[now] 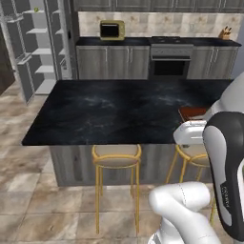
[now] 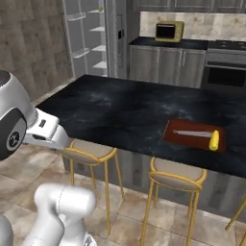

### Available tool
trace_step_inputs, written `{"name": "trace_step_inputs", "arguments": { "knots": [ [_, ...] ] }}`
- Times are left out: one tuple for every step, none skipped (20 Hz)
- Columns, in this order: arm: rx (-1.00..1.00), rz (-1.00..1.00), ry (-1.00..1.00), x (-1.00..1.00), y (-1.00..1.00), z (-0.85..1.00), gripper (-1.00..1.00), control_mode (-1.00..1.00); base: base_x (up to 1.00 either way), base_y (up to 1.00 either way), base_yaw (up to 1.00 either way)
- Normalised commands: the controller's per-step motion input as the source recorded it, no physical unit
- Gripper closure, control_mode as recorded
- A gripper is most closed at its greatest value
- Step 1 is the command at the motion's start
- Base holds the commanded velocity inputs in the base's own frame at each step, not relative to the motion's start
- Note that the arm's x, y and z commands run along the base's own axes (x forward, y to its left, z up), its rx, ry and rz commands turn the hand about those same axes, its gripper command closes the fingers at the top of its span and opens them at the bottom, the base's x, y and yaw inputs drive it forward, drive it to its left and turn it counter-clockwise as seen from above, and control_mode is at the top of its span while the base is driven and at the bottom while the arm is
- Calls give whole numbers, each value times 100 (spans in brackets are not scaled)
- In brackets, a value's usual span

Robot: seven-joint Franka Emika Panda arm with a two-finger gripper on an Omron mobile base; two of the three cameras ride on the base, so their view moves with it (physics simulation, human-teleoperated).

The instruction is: Gather the corn and broccoli from the fridge and place them on a tray on the dining counter. Then gather the steak and fish from the fridge and place them on the other tray.

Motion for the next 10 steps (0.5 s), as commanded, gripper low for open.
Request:
{"name": "trace_step_inputs", "arguments": {
  "knots": [
    [0,0,0,0,0,0,-100,100,76,100,-25],
    [0,0,0,0,0,0,-100,100,84,100,-21],
    [0,0,0,0,0,0,-100,100,75,100,-17],
    [0,0,0,0,0,0,-100,100,73,100,-12],
    [0,0,0,0,0,0,-100,100,66,100,-6],
    [0,0,0,0,0,0,-100,100,40,100,-5],
    [0,0,0,0,0,0,-100,100,34,100,-8],
    [0,0,0,0,0,0,-100,100,11,100,-10],
    [0,0,0,0,0,0,-100,100,0,100,-10],
    [0,0,0,0,0,0,-100,100,0,100,-11]
  ]
}}
